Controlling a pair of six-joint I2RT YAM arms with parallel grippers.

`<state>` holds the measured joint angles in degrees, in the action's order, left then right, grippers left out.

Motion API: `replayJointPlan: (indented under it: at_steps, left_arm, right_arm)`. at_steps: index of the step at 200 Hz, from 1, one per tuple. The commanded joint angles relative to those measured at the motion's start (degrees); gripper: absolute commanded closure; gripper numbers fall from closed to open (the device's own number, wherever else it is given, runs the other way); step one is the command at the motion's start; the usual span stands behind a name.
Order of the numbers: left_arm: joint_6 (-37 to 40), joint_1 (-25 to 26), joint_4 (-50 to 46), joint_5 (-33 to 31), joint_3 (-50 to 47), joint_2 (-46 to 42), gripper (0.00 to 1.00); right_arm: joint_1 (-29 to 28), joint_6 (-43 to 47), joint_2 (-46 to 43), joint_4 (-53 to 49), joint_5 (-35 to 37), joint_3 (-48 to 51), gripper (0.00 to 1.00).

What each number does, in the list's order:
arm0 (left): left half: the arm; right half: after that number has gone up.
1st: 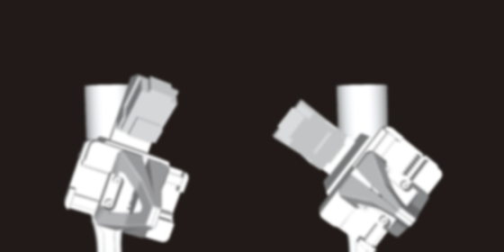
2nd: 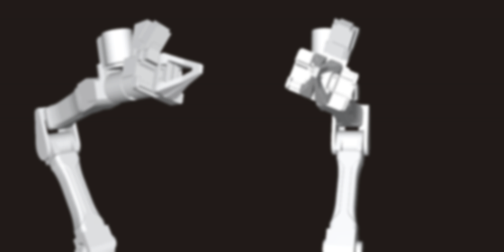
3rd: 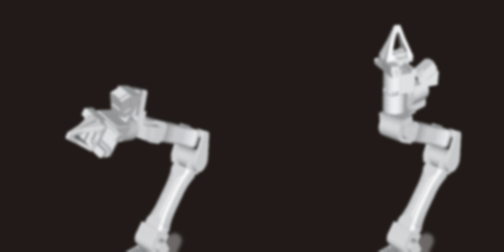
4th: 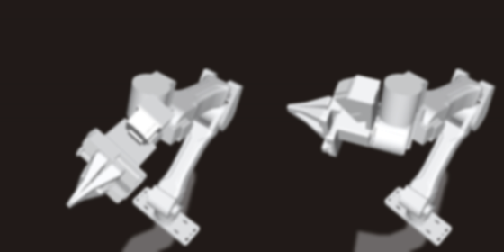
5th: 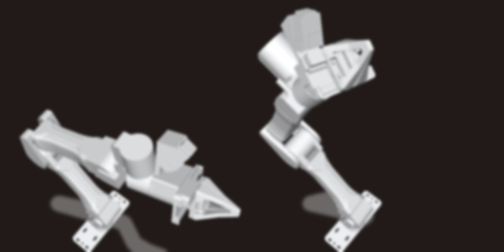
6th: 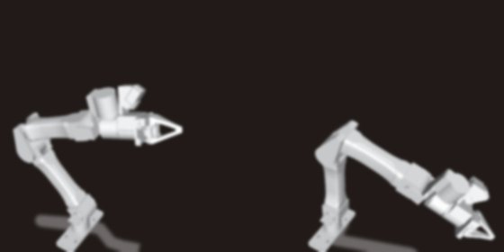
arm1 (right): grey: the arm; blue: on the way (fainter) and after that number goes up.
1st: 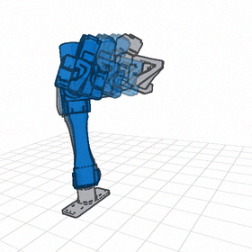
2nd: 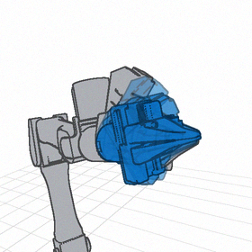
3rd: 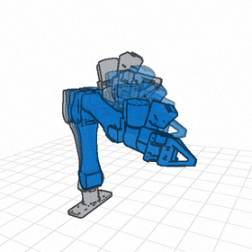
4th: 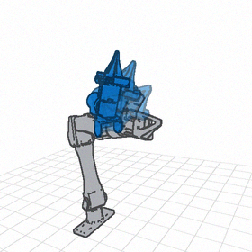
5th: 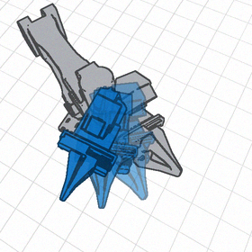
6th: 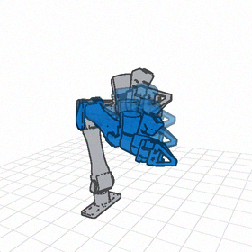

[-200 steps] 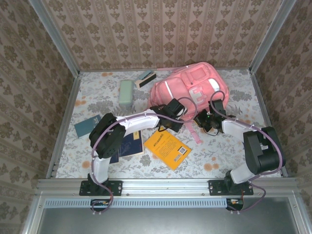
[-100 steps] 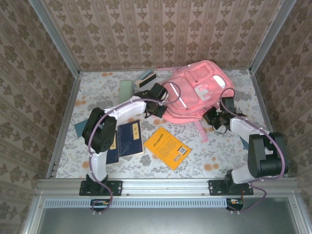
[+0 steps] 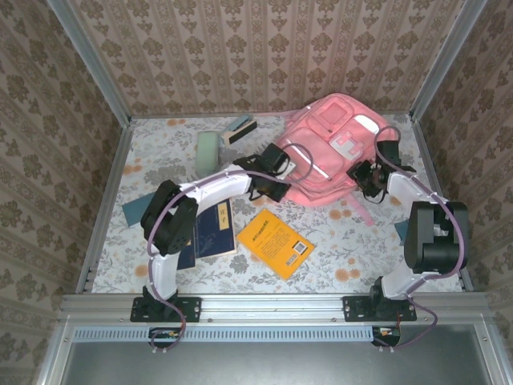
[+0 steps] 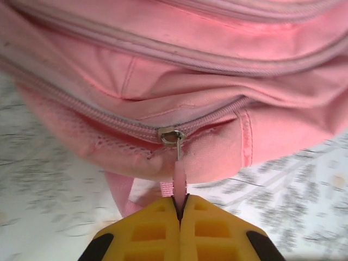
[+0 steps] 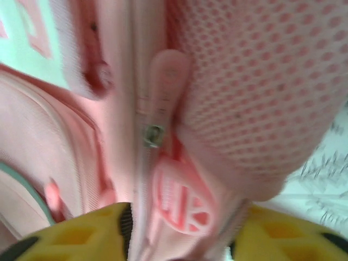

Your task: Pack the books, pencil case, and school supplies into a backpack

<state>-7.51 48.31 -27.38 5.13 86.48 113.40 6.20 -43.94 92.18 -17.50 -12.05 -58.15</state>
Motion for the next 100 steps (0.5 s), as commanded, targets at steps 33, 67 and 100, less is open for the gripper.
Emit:
replayJointPlan:
  at_steps: [33,67,100]
  left_arm:
    - [-6.7,7.6,3.81,8.94,3.78,1.6,1.0]
    - [-8.13,9.14,4.98,10.06,5.02,3.54,1.0]
    - [-7.52,9.33,4.52,9.9,3.84,2.64,1.0]
  right_arm:
    - [-0.89,-1.44,-8.5,-4.77,-0.13,2.49,0.36]
    - [-4.81,-6.65,-18.67,-7.03,0.11,11.51,0.37]
    - [-7.89,-8.97,-25.96,-11.49,6.61,18.05,0.29]
